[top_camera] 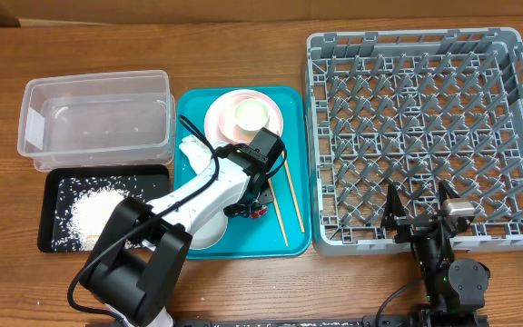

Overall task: Sort waste into correct bins and load items into the dishwasher
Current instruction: 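Move the wrapper left and drop it into the clear plastic bin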

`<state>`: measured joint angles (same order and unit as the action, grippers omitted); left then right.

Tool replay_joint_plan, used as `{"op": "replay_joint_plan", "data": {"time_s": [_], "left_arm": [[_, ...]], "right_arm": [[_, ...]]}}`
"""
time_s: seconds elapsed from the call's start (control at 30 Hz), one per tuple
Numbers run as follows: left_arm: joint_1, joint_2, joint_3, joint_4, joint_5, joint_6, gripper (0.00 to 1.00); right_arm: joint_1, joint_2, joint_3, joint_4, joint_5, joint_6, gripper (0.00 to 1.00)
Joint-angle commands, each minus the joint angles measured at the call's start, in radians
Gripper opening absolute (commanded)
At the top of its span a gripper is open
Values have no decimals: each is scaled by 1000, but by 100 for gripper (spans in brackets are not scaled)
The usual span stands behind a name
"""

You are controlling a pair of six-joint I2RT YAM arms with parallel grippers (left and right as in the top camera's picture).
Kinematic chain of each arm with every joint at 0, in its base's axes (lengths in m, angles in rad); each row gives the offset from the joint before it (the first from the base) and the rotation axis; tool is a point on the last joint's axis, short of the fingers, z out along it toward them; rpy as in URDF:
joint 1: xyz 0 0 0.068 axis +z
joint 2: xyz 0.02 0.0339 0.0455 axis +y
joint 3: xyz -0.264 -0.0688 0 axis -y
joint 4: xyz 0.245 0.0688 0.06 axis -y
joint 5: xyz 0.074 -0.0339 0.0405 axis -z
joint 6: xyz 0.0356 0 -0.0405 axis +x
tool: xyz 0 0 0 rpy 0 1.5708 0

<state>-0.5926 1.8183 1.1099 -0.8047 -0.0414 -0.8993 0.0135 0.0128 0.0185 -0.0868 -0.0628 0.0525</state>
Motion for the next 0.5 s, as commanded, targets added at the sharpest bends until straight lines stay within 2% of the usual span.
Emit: {"op": "replay_joint_plan", "data": {"time_s": [0.0, 0.3, 0.47], "left_arm": [[-1, 5, 8, -30, -18, 2, 4], [33, -48, 235, -318, -174, 2, 4], [111, -106, 372, -417, -203, 3, 4]], "right_arm": [[-4, -9, -10, 7, 6, 8, 100], [-3, -9, -10, 7, 6, 8, 100], [-4, -9, -10, 7, 6, 8, 100]]}}
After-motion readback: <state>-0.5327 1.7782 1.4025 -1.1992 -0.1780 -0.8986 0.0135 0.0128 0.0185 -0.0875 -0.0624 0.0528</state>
